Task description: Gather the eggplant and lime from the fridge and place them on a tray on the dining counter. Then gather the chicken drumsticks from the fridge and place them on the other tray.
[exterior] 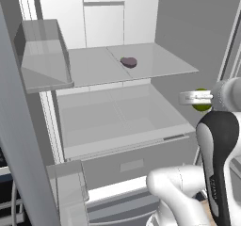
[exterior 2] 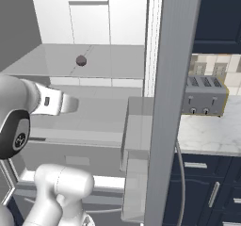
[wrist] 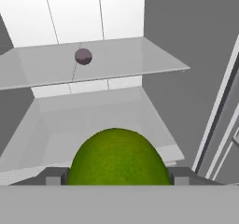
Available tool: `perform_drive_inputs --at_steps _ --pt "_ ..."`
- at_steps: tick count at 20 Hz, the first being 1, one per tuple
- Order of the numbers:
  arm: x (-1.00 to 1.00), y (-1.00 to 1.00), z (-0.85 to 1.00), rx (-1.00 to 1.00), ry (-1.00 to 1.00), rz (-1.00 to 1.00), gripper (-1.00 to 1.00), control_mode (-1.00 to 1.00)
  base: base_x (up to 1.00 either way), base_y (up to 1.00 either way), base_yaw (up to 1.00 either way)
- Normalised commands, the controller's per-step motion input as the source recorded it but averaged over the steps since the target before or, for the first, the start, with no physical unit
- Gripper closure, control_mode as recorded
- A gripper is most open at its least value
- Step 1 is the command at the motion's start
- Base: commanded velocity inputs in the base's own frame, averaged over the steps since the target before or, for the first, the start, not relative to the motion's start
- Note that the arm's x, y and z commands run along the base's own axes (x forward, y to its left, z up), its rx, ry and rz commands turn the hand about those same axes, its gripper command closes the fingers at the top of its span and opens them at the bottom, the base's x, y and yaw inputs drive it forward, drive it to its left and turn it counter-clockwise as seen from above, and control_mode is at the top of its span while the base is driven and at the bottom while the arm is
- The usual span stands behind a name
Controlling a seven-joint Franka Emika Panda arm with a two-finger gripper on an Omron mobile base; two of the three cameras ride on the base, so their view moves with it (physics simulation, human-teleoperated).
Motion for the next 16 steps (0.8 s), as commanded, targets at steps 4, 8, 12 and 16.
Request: perform_drive_inputs --at_steps 4,8,12,16 --pt "-0.03 0.00 0.00 0.00 0.00 0.00 1.00 1.00 0.00 0.00 0.00" --pt "0.00 0.00 0.00 0.00 0.00 0.00 1.00 1.00 -0.15 0.00 0.00" --pt "0.00 0.00 0.00 0.00 0.00 0.00 1.00 1.00 -0.88 -0.01 -0.04" --pt "0.00 0.00 0.00 0.00 0.00 0.00 1.00 1.00 -0.93 -0.08 -0.06"
